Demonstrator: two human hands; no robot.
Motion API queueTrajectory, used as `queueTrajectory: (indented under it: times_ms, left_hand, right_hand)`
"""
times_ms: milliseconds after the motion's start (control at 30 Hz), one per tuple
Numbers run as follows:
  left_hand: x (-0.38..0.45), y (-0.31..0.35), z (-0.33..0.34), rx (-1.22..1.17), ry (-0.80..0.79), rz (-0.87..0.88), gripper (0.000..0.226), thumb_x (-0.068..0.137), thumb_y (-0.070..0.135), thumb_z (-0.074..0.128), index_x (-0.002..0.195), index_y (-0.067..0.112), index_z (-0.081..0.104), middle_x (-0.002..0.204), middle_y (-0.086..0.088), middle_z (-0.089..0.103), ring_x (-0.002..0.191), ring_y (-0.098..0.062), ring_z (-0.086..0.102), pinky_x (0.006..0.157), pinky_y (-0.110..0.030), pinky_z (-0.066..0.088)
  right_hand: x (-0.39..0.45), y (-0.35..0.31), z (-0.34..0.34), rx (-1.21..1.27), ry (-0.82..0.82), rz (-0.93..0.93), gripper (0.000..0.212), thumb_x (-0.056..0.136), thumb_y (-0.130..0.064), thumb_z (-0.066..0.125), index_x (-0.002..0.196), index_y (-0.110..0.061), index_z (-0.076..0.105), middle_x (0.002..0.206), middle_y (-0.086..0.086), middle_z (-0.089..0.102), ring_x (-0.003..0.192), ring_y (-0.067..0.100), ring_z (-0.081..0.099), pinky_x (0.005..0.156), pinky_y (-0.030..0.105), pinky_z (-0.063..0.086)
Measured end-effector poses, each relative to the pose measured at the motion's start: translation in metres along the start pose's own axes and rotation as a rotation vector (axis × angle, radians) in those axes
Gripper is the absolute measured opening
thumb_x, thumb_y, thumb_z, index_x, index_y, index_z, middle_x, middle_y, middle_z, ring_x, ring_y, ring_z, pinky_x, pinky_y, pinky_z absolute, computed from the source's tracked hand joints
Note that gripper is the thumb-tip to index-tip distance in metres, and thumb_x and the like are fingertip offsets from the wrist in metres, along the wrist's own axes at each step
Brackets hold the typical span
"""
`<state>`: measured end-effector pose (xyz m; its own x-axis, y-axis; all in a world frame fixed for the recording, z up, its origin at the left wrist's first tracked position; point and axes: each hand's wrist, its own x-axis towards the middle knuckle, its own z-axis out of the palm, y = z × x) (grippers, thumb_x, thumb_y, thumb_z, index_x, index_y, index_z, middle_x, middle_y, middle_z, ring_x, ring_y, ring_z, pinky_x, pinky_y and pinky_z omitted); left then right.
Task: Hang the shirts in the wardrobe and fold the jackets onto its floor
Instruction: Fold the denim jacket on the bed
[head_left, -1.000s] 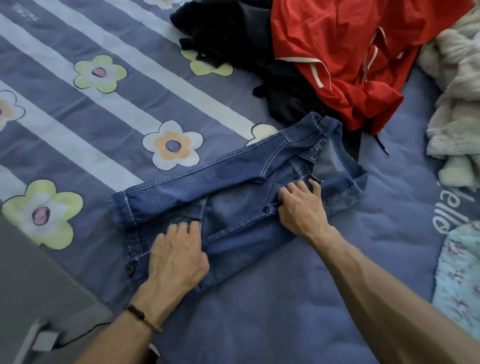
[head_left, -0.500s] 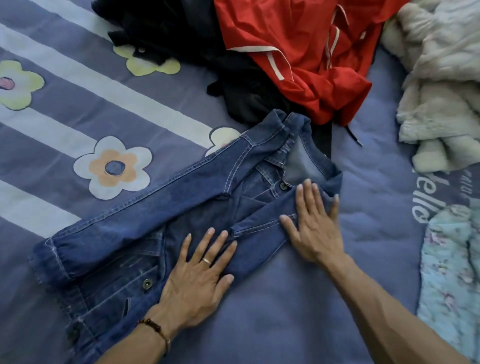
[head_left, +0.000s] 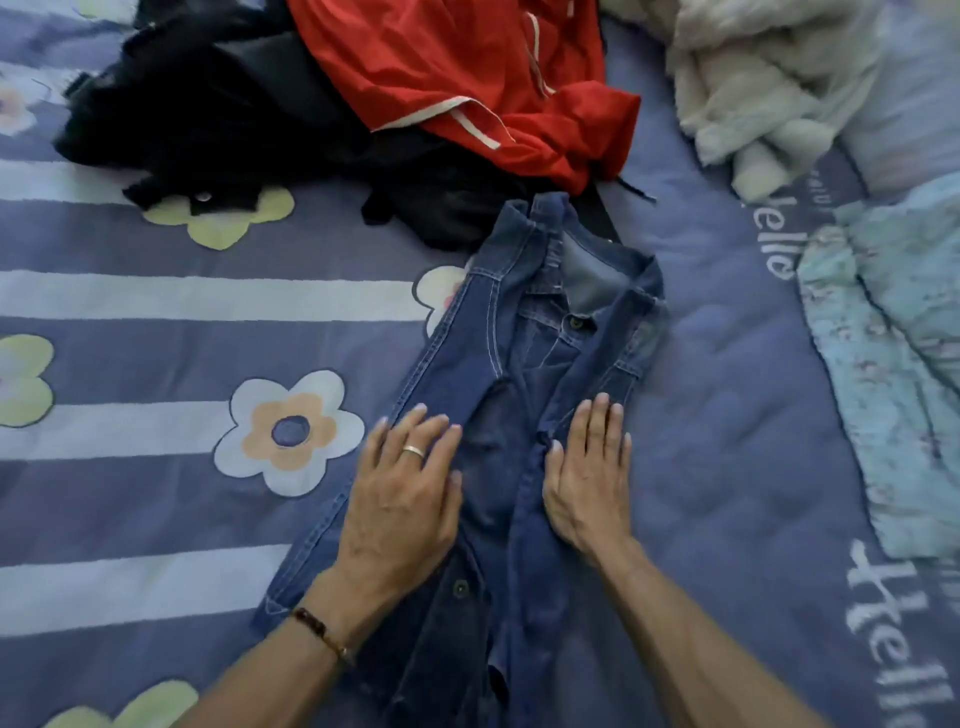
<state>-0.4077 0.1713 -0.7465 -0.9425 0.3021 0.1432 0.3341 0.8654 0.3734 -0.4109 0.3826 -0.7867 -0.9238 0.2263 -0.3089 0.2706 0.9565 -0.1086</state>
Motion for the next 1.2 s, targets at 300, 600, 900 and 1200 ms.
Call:
queueTrajectory:
  times_ms: [300, 600, 900, 1200]
  left_hand:
    - [-0.096, -0.062, -0.002, 0.223, -0.492, 0.256, 0.088, 0.086, 0.061, 0.038, 0.154, 0.008, 0.023, 0.162, -0.008, 0.02, 0.15, -0.033, 0.013, 0.115, -0.058, 0.012]
    - [-0.123, -0.068, -0.031, 0.143, -0.561, 0.267, 0.093, 0.063, 0.032, 0.059, 0.147, -0.001, 0.037, 0.156, -0.019, 0.029, 0.147, -0.034, 0.022, 0.115, -0.051, 0.031]
    - [-0.143, -0.082, -0.033, 0.23, -0.429, 0.509, 0.058, 0.082, 0.019, 0.038, 0.131, -0.006, 0.056, 0.139, -0.021, 0.054, 0.133, -0.036, 0.048, 0.111, -0.043, 0.03]
    - [-0.13, -0.093, -0.036, 0.324, -0.567, 0.528, 0.103, 0.043, 0.044, 0.076, 0.139, 0.013, 0.055, 0.148, -0.016, 0.046, 0.138, -0.04, 0.041, 0.109, -0.057, 0.018]
  right_hand:
    - [-0.151, -0.082, 0.044, 0.308, -0.006, 0.191, 0.081, 0.089, -0.061, 0.011, 0.15, -0.015, -0.014, 0.158, -0.002, -0.023, 0.148, 0.014, -0.021, 0.119, 0.043, -0.016]
    - [-0.233, -0.09, 0.032, 0.253, 0.077, 0.359, 0.066, 0.061, -0.022, 0.061, 0.125, -0.006, 0.062, 0.095, 0.008, 0.057, 0.086, 0.033, 0.057, 0.073, 0.046, 0.048]
    - [-0.228, -0.127, 0.016, 0.448, 0.016, 0.311, 0.046, 0.086, -0.047, 0.047, 0.112, -0.016, 0.067, 0.125, 0.003, 0.054, 0.122, 0.025, 0.047, 0.102, 0.039, 0.034]
    - [-0.254, -0.078, 0.046, -0.098, -0.158, -0.179, 0.115, 0.044, -0.033, 0.079, 0.15, -0.022, 0.035, 0.156, 0.001, 0.037, 0.149, 0.037, 0.014, 0.12, 0.056, 0.003]
